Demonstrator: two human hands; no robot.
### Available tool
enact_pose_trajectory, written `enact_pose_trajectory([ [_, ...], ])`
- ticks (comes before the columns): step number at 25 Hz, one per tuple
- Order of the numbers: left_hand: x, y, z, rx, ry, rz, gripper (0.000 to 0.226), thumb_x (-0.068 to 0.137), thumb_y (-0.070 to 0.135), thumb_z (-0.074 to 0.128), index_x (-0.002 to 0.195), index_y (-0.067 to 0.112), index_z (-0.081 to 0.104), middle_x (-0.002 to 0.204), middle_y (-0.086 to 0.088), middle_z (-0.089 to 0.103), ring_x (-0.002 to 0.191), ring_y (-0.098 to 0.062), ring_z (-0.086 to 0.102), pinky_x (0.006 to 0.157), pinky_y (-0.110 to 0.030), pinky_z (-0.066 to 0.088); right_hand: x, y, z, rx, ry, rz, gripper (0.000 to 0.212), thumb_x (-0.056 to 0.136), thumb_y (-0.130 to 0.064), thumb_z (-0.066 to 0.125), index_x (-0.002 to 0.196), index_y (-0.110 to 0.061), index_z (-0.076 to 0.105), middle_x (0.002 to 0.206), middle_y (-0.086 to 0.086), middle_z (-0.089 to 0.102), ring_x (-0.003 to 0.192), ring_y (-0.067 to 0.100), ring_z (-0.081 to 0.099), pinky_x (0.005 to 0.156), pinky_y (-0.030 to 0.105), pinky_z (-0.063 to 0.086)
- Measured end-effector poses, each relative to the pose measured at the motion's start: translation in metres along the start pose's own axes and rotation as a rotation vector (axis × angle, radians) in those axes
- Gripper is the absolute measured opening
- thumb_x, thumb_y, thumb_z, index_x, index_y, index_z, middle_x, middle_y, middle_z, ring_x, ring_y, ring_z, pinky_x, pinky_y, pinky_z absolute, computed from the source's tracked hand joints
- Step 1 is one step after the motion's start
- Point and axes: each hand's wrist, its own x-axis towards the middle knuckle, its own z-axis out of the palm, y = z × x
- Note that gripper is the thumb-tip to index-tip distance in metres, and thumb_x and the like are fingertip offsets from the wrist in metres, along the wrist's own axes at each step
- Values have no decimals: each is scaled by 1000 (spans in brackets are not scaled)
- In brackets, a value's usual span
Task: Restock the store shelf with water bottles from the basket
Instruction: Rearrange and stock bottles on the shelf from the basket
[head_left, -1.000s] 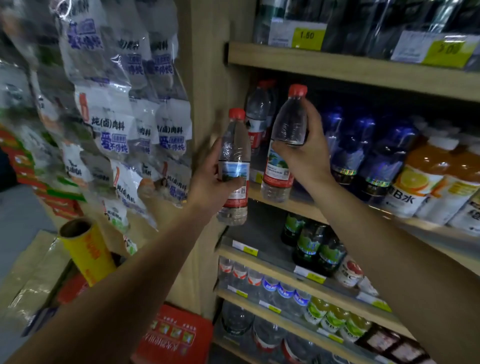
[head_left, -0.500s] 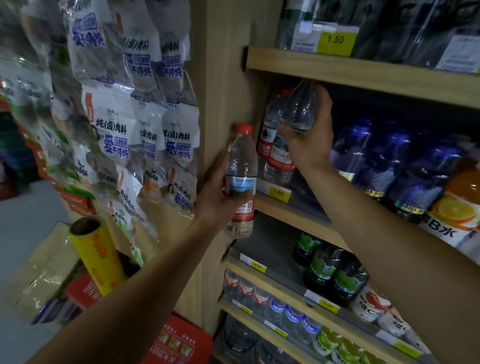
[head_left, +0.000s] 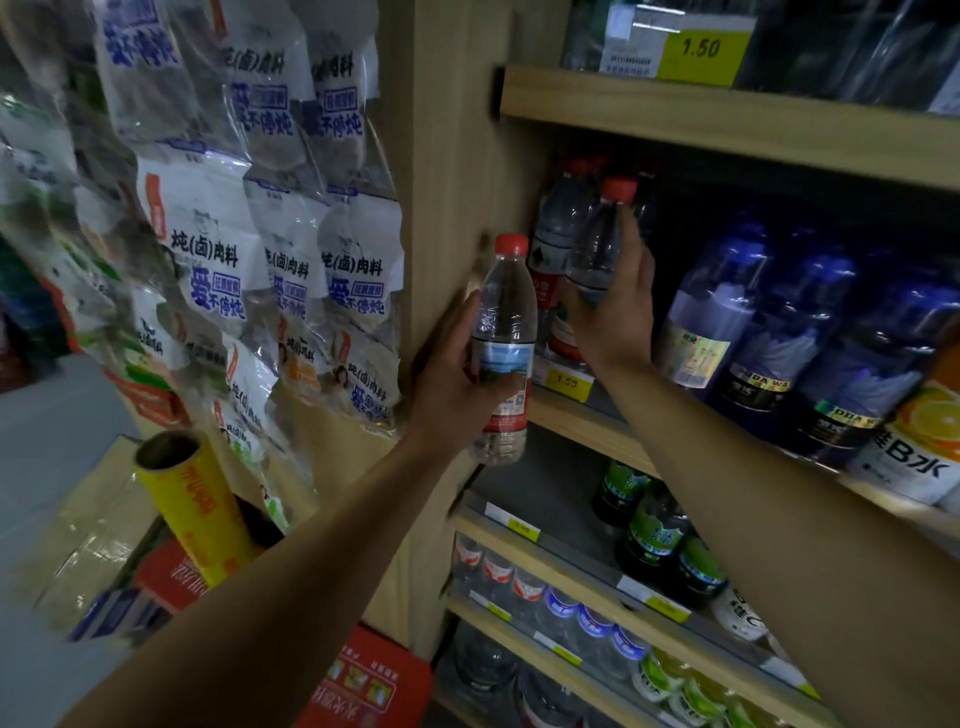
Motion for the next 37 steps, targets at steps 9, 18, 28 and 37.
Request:
enact_pose_trajectory([
  [9, 9, -5, 5, -80, 47, -49, 94, 72, 3, 78, 137, 56, 37, 135, 8, 60, 123, -13, 58, 100, -48, 51, -20, 4, 4, -266, -169, 79, 105, 87, -26, 70, 146, -57, -11, 164, 0, -12, 119, 41, 56, 82, 40, 53],
  [18, 23, -4, 7, -53, 41, -55, 94, 70, 15, 79, 139, 59, 33, 140, 9, 57, 130, -15, 53, 104, -54, 47, 0, 18, 9, -333, -194, 167, 121, 77, 17, 57, 149, -51, -14, 163, 13, -13, 91, 35, 64, 64, 41, 56],
  [28, 25, -9, 10, -72, 0, -48, 92, 73, 7, 79, 140, 53, 35, 138, 10, 58, 127, -13, 55, 101, -52, 49, -3, 20, 12, -403, -130, 66, 115, 81, 6, 65, 152, -47, -9, 162, 7, -20, 123, 43, 49, 65, 27, 42],
  [37, 46, -2, 13, -101, 13, -33, 97, 76, 0, 77, 152, 35, 28, 143, 3, 55, 128, -11, 54, 104, -43, 49, 24, 36, 31, -563, -168, 172, 113, 79, 21, 47, 153, -45, -7, 161, 12, -22, 94, 33, 58, 73, 44, 55],
])
